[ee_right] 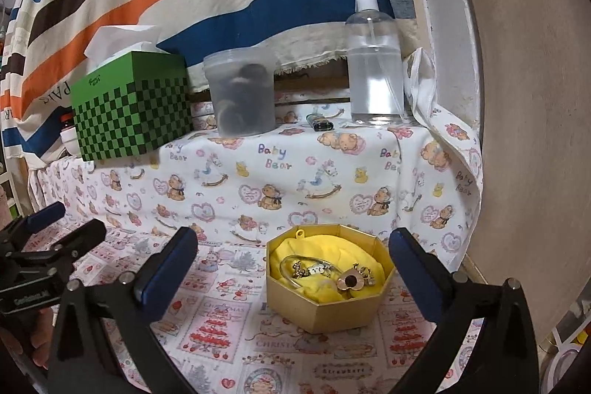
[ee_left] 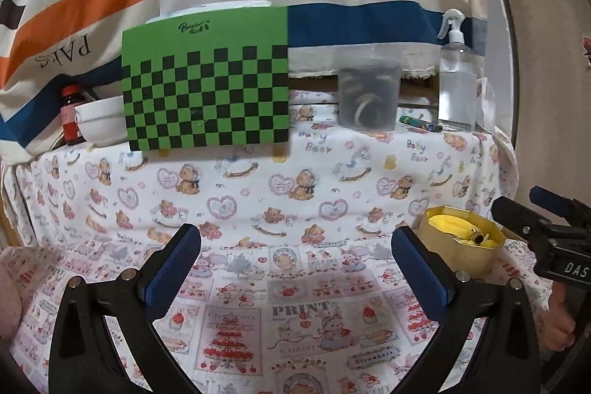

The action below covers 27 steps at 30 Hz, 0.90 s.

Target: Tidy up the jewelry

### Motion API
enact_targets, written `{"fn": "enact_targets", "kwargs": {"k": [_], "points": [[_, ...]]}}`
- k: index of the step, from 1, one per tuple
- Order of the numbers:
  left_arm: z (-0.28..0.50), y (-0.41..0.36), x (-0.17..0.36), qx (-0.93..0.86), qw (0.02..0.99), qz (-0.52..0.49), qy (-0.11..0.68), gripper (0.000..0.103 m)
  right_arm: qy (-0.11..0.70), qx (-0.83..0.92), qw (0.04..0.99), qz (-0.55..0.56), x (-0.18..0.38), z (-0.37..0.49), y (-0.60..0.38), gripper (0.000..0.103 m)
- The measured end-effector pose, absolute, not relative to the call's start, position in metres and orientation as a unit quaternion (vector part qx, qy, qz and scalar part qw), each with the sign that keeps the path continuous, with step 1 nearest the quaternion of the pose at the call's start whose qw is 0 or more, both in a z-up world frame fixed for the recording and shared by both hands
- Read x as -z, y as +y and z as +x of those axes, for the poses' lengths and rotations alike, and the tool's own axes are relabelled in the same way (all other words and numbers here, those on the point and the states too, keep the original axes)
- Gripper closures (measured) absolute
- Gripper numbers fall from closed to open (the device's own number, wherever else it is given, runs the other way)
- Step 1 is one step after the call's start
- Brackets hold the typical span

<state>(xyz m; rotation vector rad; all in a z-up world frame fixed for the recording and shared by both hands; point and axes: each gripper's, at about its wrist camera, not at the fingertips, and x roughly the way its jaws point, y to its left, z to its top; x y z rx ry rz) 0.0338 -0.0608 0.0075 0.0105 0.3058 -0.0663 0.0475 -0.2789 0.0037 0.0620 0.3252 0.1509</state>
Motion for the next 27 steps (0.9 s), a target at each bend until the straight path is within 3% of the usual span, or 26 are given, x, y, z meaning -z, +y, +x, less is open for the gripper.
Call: {"fn": "enact_targets", "kwargs": {"k": [27], "points": [[0.0340, -0.0552, -0.0082, 0.009, 0.988, -0.004, 0.153, 0.001, 0.158, -0.072, 0.985, 0.011, -0.0037, 0.0467, -0.2746, 0.000]]}}
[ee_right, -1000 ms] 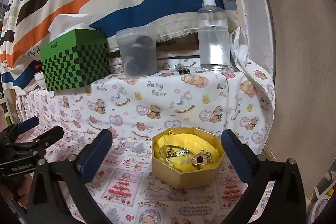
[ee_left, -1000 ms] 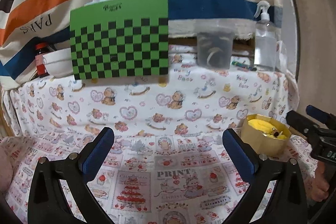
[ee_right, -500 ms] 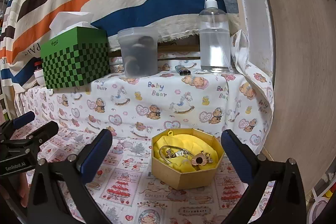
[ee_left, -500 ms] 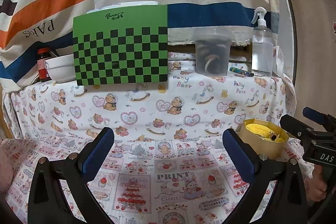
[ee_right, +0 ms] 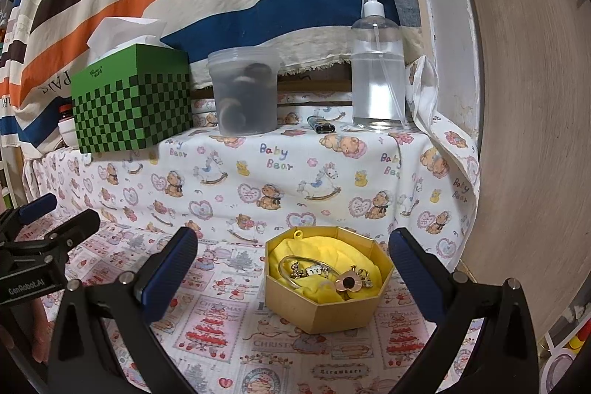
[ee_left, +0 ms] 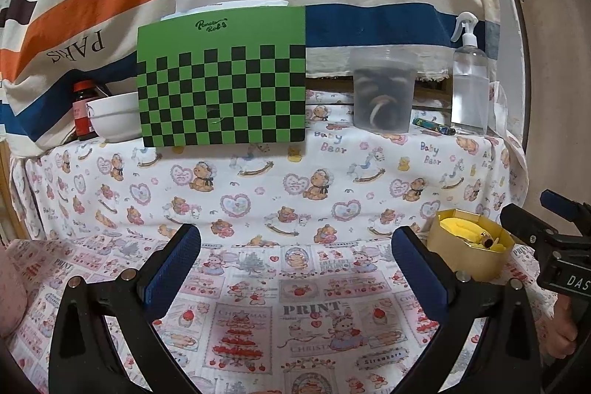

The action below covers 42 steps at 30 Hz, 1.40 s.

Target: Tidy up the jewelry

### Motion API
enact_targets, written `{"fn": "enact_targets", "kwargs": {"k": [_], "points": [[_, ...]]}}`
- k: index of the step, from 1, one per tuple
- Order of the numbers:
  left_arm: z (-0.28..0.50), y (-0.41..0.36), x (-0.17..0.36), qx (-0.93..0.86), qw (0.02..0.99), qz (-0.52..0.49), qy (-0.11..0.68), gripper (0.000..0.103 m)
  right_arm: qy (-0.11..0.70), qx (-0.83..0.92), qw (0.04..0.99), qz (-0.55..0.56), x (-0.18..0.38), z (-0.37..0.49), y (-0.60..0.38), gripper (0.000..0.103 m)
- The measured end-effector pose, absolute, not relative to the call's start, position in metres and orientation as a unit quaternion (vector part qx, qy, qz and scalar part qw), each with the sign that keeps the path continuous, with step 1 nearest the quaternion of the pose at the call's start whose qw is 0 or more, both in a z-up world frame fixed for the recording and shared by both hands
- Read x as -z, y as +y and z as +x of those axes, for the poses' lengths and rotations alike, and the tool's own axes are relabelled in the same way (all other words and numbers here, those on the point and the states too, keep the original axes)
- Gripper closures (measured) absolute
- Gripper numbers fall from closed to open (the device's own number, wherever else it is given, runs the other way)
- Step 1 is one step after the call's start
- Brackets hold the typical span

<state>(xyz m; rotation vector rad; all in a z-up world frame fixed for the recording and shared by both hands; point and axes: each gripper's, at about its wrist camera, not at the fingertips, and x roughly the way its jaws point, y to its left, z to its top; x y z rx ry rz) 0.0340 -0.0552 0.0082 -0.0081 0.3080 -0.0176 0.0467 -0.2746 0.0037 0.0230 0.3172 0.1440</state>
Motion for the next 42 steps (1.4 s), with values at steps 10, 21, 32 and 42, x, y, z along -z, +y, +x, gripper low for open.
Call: {"fn": "enact_targets", "kwargs": {"k": [10, 21, 32, 42], "points": [[0.0344, -0.0552, -0.0078, 0.007, 0.988, -0.004, 0.154, 0.001, 0.158, -0.071, 0.985, 0.011, -0.0039, 0.0468, -0.2742, 0.000], [0.0343, -0.0538, -0.0075, 0.002, 0.988, -0.004, 0.154, 0.001, 0.158, -0.072, 0.985, 0.010, -0.0033, 0.0471, -0.2741, 0.000], [0.0334, -0.0538, -0.0075, -0.001, 0.988, -0.004, 0.155, 0.001, 0.158, -0.073, 0.985, 0.009, -0.0031, 0.0472, -0.2743, 0.000], [0.0329, -0.0537, -0.0074, -0.002, 0.988, -0.004, 0.154, 0.001, 0.158, -0.073, 0.985, 0.009, -0.0034, 0.0475, -0.2742, 0.000]]}}
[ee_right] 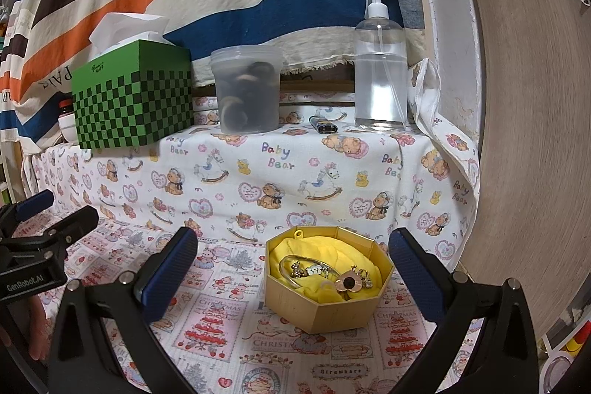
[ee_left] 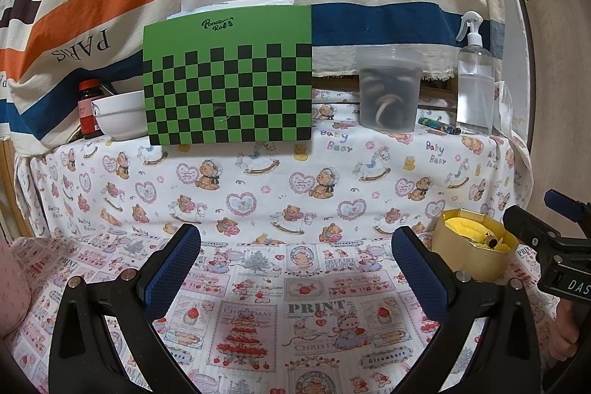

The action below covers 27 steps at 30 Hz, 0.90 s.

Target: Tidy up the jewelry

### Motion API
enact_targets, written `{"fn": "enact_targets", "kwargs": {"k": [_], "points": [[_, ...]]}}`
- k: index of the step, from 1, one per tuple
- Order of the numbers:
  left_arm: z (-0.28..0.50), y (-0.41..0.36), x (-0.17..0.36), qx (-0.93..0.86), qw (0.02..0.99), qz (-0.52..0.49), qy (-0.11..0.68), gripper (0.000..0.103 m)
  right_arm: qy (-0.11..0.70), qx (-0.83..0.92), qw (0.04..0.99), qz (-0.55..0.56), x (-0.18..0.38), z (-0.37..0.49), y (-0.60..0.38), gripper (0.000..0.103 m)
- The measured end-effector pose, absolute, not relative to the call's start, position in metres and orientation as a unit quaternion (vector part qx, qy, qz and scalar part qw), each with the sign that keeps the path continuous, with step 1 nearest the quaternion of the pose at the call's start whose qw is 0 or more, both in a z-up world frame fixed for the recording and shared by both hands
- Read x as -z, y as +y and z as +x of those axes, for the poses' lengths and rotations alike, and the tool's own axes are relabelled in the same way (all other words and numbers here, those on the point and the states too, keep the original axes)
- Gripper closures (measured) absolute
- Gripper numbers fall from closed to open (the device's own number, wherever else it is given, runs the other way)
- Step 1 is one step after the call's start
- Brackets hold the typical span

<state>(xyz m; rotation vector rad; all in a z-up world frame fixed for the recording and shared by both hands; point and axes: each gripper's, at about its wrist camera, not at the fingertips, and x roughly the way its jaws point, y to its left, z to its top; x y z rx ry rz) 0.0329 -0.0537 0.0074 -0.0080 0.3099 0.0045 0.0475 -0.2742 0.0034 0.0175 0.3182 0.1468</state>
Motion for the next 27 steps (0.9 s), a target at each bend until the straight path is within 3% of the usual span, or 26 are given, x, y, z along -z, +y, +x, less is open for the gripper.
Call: {"fn": "enact_targets", "kwargs": {"k": [27], "points": [[0.0337, -0.0543, -0.0073, -0.001, 0.988, -0.006, 0.157, 0.001, 0.161, -0.079, 0.984, 0.007, -0.0019, 0.0496, -0.2758, 0.000]]}}
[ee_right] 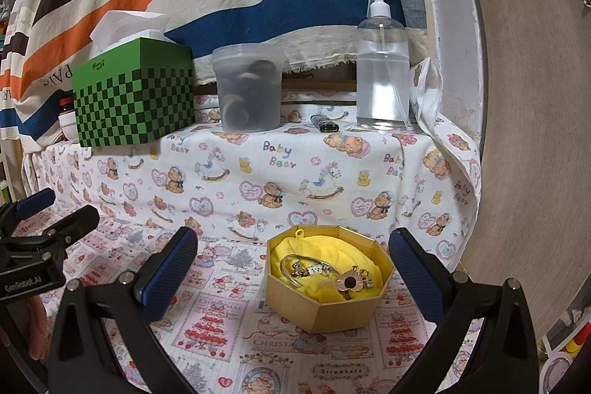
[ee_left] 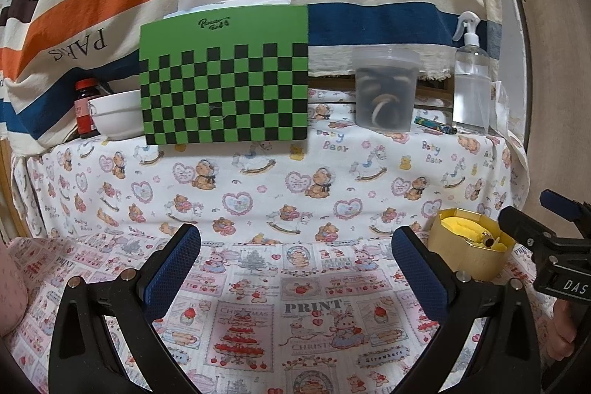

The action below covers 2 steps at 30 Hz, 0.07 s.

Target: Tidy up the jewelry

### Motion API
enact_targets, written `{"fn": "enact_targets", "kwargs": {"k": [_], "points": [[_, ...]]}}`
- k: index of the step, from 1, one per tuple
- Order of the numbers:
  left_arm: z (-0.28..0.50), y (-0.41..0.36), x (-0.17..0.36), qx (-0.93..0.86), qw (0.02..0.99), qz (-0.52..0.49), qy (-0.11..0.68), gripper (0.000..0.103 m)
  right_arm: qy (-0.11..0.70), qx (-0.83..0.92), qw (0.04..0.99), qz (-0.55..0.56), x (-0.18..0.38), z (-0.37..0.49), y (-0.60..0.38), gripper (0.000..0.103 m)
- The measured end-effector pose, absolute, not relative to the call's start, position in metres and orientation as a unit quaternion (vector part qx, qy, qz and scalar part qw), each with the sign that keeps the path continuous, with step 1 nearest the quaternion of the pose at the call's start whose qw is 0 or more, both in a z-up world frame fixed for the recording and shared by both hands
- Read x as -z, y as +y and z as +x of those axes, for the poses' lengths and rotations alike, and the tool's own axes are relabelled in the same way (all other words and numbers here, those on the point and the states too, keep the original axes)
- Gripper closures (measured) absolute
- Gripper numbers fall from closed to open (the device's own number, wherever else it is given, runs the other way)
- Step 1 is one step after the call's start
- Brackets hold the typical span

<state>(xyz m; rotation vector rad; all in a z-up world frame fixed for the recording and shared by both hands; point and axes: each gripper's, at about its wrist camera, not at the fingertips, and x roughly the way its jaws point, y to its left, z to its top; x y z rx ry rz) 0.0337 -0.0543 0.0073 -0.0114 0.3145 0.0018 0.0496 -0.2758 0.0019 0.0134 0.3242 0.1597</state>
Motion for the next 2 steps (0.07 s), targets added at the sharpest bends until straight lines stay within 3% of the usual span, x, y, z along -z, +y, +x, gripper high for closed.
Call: {"fn": "enact_targets", "kwargs": {"k": [2], "points": [[0.0334, -0.0559, -0.0074, -0.015, 0.988, -0.003, 0.156, 0.000, 0.162, -0.077, 0.984, 0.011, -0.0014, 0.0507, -0.2789, 0.000]]}}
